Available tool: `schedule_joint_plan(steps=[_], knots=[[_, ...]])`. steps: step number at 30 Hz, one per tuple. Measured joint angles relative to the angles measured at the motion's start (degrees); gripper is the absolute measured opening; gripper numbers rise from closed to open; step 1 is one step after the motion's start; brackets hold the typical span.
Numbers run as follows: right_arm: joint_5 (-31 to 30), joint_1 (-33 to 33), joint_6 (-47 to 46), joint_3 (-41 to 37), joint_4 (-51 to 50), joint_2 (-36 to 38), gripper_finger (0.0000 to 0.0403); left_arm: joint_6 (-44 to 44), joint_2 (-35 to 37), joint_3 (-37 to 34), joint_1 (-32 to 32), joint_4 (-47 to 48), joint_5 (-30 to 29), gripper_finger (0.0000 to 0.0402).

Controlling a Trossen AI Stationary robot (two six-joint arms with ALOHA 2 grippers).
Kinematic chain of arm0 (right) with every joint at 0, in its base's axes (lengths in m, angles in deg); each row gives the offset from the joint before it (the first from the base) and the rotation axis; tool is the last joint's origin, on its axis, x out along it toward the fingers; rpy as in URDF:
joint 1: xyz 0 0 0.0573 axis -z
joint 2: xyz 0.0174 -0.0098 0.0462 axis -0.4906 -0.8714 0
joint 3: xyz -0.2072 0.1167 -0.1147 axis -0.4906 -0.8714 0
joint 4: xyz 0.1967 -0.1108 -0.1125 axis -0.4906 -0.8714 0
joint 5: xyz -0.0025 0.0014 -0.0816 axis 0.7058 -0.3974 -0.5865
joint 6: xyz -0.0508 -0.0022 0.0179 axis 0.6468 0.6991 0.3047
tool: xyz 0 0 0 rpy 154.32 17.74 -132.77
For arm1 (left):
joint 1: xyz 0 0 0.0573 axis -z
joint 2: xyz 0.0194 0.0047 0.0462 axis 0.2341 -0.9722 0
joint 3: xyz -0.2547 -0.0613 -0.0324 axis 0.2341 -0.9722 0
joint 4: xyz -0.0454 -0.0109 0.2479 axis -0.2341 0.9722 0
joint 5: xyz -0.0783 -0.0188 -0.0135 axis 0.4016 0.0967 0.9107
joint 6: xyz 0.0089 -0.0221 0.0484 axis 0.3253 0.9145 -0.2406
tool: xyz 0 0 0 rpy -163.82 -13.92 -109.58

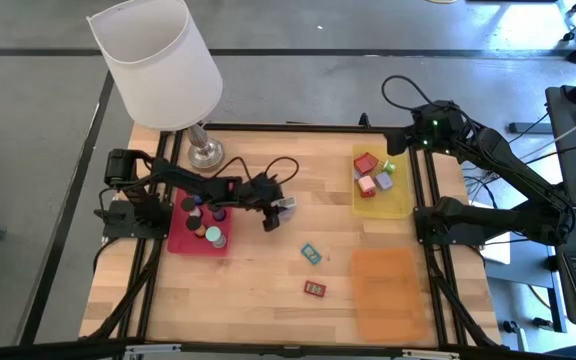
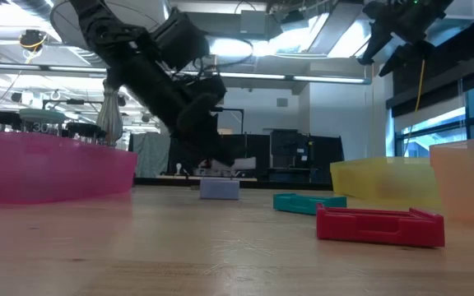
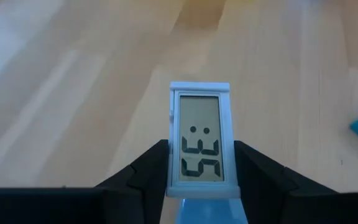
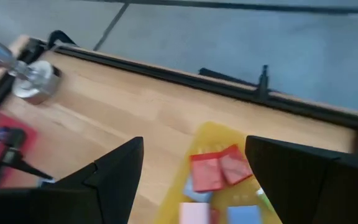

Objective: Pick & Place Office items
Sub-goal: Put the white digital clock into the orange bin

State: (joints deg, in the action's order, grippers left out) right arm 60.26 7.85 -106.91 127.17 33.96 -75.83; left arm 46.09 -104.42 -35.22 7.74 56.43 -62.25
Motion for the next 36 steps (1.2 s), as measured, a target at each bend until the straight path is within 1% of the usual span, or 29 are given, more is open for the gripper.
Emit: schedule_joint_plan(steps=[4, 11, 15, 18, 22, 28, 30, 33, 36], knots=[[3.7, 0.0, -5.3, 0.0, 1.9, -0.1, 0.0286, -4.1, 0.0, 2.8, 0.0, 0.0, -1.9, 0.0153], [9.8, -0.2, -14.6, 0.0, 2.8, -1.3, 0.0286, -14.7, 0.0, 11.0, 0.0, 0.0, -11.2, 0.0159], [15.9, -1.8, -16.1, 0.0, 3.4, -2.2, 0.0286, -20.7, 0.0, 16.8, 0.0, 0.0, -15.6, 0.0155], [19.2, -3.9, -16.0, 0.0, 6.4, -2.9, 0.0286, -23.4, 0.0, 20.7, 0.0, 0.1, -17.7, 0.0157], [20.2, -7.3, -16.6, 0.0, 14.3, -4.1, 0.0286, -25.0, 0.0, 25.1, 0.0, -0.1, -19.7, 0.0158], [20.3, -11.1, -16.6, 0.0, 24.6, -7.1, 0.0286, -25.5, 0.0, 28.4, 0.1, 0.1, -24.7, 0.0155], [20.3, -11.9, -16.6, 0.0, 26.8, -8.3, 0.0286, -26.1, 0.0, 29.5, 0.2, 0.1, -25.6, 0.0158], [20.5, -12.9, -16.4, 0.0, 28.9, -10.2, 0.0286, -26.2, 0.0, 31.1, 0.2, 0.0, -25.6, 0.0158], [20.6, -13.4, -15.9, 0.0, 30.6, -11.7, 0.0286, -28.1, 0.0, 32.4, 0.2, 0.0, -25.6, 0.0154]])
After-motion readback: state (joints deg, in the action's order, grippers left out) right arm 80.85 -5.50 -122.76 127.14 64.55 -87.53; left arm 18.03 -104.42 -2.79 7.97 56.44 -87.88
